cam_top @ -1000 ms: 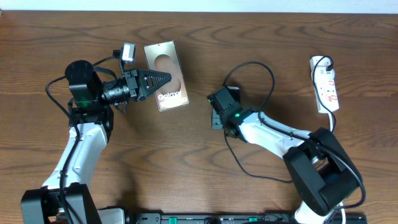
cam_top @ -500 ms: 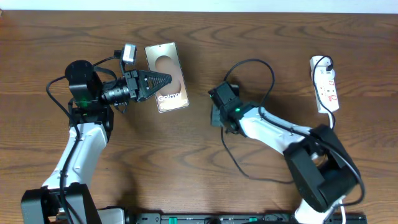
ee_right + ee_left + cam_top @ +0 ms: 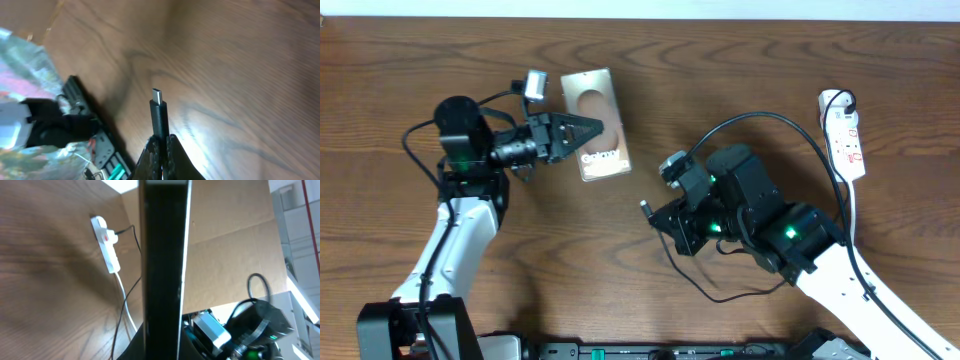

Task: Plug charger to phone and switch on socket
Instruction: 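Carry the connector with the right gripper up under the phone's bottom port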

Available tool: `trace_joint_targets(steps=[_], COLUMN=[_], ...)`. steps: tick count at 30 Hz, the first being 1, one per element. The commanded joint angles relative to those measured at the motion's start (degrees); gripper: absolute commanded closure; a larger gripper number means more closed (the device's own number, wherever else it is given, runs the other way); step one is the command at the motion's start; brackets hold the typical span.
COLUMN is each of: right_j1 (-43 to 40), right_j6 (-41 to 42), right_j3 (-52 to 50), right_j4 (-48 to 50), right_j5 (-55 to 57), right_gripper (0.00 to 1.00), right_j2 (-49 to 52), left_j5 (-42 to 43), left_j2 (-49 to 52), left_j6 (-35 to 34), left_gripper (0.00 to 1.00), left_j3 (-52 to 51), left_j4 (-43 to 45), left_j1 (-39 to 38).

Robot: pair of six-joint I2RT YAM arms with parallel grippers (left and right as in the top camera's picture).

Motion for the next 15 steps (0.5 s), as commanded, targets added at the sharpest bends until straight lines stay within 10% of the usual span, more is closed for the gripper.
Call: trace_joint_targets(steps=[1,15], right_j1=[0.59,-2.01], right_j6=[-0.28,9.88], right_j3=[0.04,0.02], right_j4=[0.98,4.39], right_j5=[-2.51,3.93], right_gripper=[0.99,0.99], right_j2=[-0.61,-0.46], left_j5=[-2.58,-18.16], left_j2=[-0.63,-0.63], left_j6=[0.83,0.94], left_gripper=[0.93,0.93], left_j3=[1.01,1.01], left_j4=[0.90,1.20], left_j1=[-2.97,-8.61])
